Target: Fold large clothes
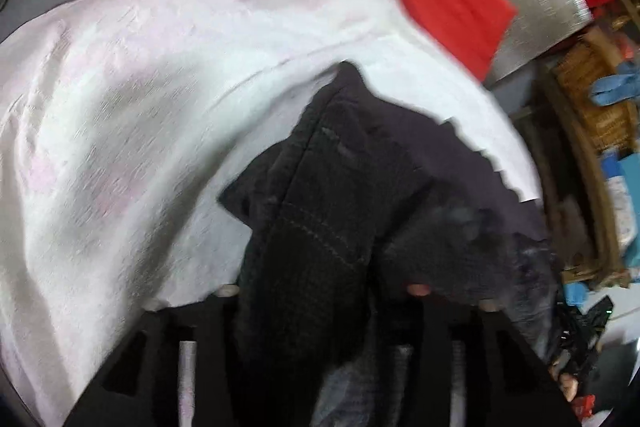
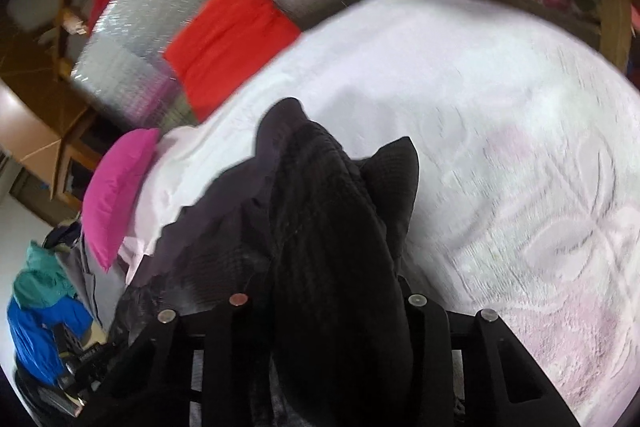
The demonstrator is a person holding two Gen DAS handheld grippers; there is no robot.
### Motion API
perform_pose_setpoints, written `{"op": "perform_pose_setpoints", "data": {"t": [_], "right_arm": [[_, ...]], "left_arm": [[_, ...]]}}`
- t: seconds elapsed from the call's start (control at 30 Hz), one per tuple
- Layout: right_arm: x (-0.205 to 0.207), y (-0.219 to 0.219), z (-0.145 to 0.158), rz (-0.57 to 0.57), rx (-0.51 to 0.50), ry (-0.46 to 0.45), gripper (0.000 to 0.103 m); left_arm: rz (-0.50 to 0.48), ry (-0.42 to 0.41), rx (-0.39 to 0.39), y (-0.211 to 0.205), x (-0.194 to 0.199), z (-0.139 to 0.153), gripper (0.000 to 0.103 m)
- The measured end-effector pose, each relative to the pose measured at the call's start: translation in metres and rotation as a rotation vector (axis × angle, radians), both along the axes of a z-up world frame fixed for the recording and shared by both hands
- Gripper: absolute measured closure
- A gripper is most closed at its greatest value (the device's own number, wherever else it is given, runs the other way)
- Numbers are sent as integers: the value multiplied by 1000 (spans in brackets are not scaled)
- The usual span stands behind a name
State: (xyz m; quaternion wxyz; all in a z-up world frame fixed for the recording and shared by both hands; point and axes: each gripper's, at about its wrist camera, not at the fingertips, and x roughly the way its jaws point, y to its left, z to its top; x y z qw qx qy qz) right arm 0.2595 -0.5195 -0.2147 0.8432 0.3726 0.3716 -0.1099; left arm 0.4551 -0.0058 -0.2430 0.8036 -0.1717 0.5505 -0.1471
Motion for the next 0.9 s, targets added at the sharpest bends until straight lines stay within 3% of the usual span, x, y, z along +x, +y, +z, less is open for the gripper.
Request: {"op": "perform_pose_setpoints", "data": {"t": [0.03,0.1,0.2,0.37,0.47,0.53,0.7,0.9], "right_arm": [[1,-5,-4,-8,30,16,48],[-5,-14,-4,-30,103,20,43],[-23,-25,4,-49,169,-41,28],[-71,-48,17,-115,195,-118,24],[-91,-57,17,-106,225,-123,24],[-101,-56,11,-84,254,-113,24],[-111,-44,-7,-26,341,-93,23],[-92,-24,-25,-24,278,4,25]], "left_arm": [[12,21,16,1,1,-3,37],[27,30,-2,6,-1,0,37],[50,-33,0,16,-11,18,37],[113,-192,24,48,-48,54,33],[119,-210,40,66,-71,57,32],[116,-201,28,78,-81,53,31],[94,-80,-74,83,-94,26,31],[76,-25,-135,71,-99,5,32]]}}
